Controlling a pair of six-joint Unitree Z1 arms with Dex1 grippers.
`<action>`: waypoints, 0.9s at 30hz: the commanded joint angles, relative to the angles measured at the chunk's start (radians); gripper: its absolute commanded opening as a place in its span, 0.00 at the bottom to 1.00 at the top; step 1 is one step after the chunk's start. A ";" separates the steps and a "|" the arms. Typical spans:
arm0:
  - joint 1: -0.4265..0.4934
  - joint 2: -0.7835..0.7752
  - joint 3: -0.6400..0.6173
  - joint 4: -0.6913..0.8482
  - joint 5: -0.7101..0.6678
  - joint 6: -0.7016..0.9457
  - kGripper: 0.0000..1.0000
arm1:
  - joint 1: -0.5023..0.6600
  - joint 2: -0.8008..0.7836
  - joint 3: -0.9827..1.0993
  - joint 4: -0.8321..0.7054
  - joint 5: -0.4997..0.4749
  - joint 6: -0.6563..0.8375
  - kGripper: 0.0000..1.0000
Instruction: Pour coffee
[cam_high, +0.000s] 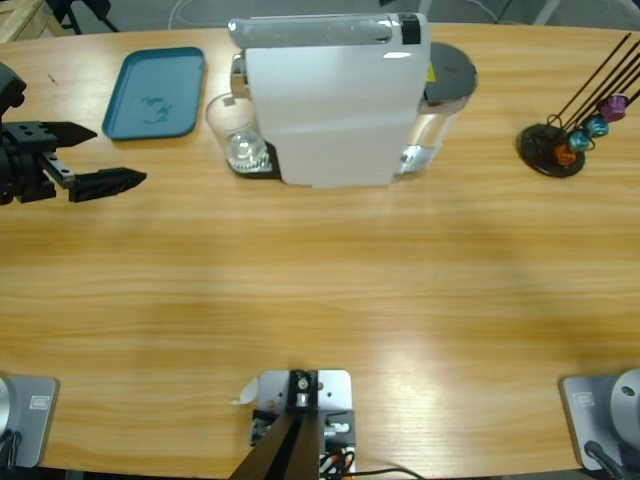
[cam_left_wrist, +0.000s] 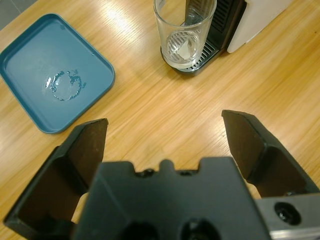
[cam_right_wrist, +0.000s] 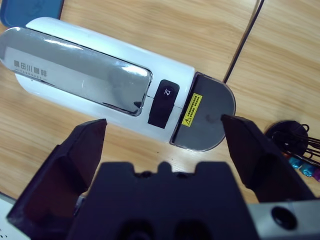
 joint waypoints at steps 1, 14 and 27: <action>-0.004 -0.012 0.036 -0.012 -0.030 0.013 1.00 | 0.012 -0.011 0.037 0.030 0.016 0.016 1.00; -0.011 -0.052 0.060 -0.011 -0.056 0.013 1.00 | 0.021 -0.156 0.141 0.015 0.009 0.030 1.00; -0.010 -0.072 0.083 -0.011 -0.149 0.008 1.00 | 0.156 -0.720 0.862 -0.348 0.035 0.080 1.00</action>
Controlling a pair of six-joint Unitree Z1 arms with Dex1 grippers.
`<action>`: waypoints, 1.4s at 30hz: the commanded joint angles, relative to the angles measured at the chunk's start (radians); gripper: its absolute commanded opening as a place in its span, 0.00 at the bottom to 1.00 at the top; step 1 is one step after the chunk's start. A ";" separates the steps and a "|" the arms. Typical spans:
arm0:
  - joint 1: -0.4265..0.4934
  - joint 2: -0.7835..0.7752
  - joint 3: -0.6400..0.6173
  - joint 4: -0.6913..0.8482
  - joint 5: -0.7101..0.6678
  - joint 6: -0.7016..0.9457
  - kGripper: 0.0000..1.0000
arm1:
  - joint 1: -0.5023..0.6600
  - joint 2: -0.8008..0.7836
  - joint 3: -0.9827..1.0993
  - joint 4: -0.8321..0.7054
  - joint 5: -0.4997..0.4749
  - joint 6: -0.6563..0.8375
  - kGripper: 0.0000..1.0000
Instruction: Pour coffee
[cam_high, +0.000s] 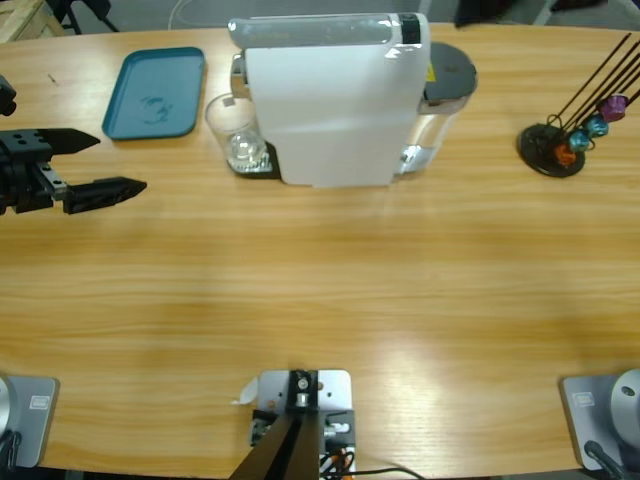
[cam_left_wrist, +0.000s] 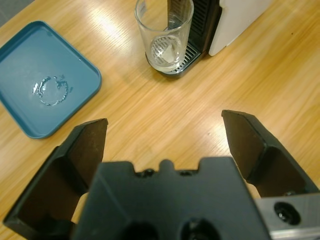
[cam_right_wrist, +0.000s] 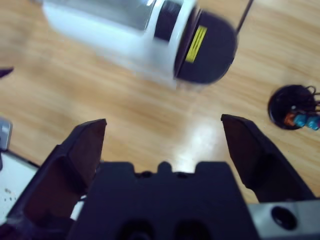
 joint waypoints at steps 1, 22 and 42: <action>-0.006 -0.070 0.085 -0.007 -0.145 0.007 1.00 | 0.072 -0.451 0.618 -0.387 0.008 -0.021 1.00; 0.015 -0.283 0.132 0.050 -0.212 -0.104 1.00 | -0.007 -0.496 1.172 -0.988 0.079 -0.348 1.00; 0.017 -0.195 0.160 -0.091 -0.148 -0.094 1.00 | -0.006 -0.509 1.212 -0.985 -0.030 -0.344 0.98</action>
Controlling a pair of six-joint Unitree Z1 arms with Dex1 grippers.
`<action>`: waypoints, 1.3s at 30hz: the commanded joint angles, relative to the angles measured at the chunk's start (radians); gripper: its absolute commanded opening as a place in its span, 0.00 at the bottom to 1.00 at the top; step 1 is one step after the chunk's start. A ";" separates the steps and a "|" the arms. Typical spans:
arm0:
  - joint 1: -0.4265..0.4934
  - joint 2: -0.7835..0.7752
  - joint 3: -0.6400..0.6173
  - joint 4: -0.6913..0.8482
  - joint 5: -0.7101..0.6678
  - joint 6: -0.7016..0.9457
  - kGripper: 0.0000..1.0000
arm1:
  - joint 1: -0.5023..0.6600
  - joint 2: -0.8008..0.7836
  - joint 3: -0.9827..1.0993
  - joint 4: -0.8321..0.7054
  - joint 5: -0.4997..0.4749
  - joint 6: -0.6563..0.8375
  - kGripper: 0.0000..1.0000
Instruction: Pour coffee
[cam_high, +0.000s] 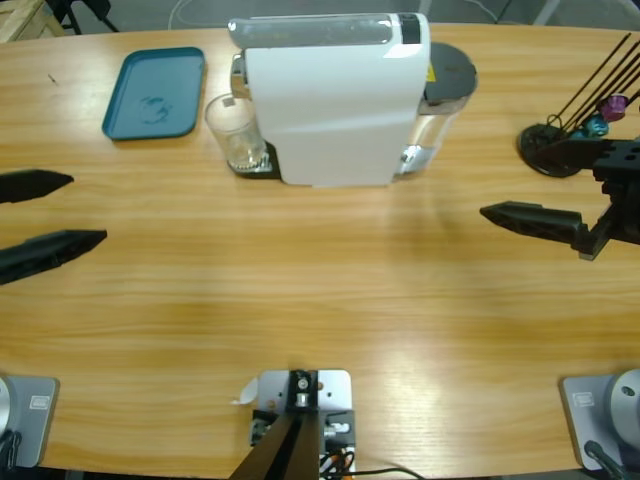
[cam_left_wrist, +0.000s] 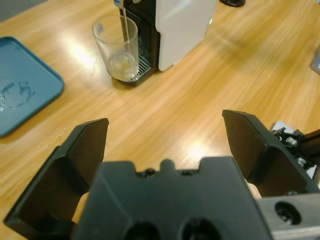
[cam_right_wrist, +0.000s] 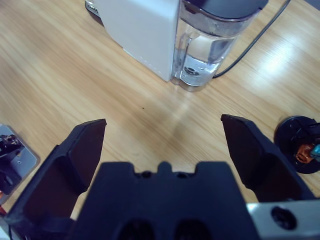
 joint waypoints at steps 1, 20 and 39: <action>0.015 0.113 0.030 -0.102 0.029 0.017 1.00 | -0.008 0.016 0.037 0.005 -0.020 -0.006 0.98; 0.040 0.133 -0.093 0.027 -0.033 0.035 1.00 | -0.008 0.074 0.039 0.003 -0.013 -0.002 0.98; -0.015 0.103 -0.048 0.022 0.070 0.022 1.00 | -0.008 0.079 0.042 0.000 -0.009 0.009 0.99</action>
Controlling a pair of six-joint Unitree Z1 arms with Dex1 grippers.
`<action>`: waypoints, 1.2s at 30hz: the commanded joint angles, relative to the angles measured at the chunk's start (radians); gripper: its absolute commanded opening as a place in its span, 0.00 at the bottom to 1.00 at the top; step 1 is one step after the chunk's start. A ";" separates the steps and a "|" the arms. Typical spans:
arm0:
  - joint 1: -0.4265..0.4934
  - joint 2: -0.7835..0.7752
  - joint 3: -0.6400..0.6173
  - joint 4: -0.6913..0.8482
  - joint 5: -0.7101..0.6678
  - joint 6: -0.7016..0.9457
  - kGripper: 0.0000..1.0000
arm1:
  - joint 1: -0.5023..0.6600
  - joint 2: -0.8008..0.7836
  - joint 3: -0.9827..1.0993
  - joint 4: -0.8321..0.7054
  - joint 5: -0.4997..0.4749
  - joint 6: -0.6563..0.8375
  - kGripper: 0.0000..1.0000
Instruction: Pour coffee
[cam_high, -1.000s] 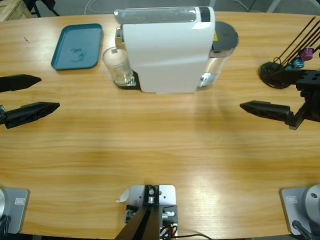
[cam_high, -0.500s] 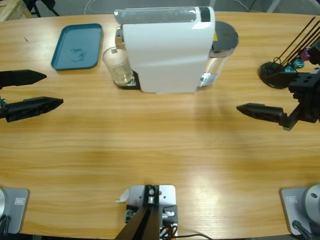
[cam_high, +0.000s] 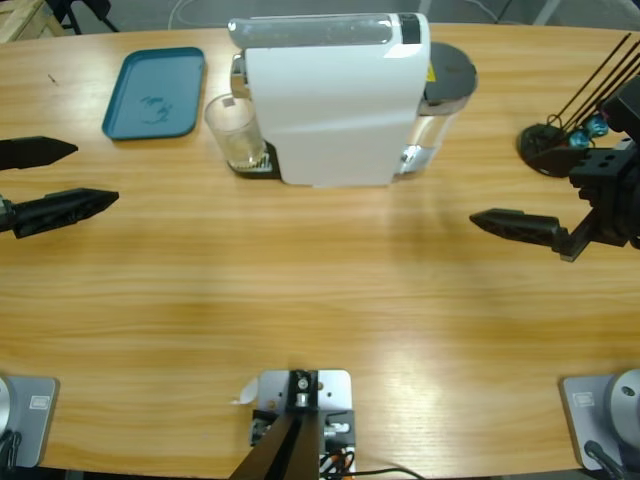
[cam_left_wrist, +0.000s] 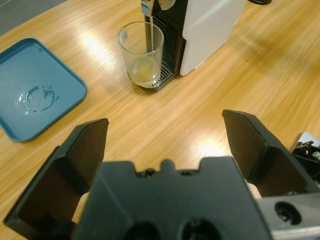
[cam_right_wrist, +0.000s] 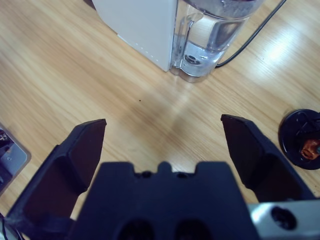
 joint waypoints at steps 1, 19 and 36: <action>-0.028 -0.013 0.037 0.007 0.012 -0.012 1.00 | -0.009 0.021 0.039 0.000 -0.007 0.009 0.98; -0.052 -0.007 0.047 0.006 0.040 -0.022 1.00 | -0.008 0.013 0.037 0.007 -0.005 0.009 1.00; -0.052 0.010 0.050 0.000 0.049 -0.027 1.00 | -0.008 0.018 0.027 0.028 0.035 0.006 1.00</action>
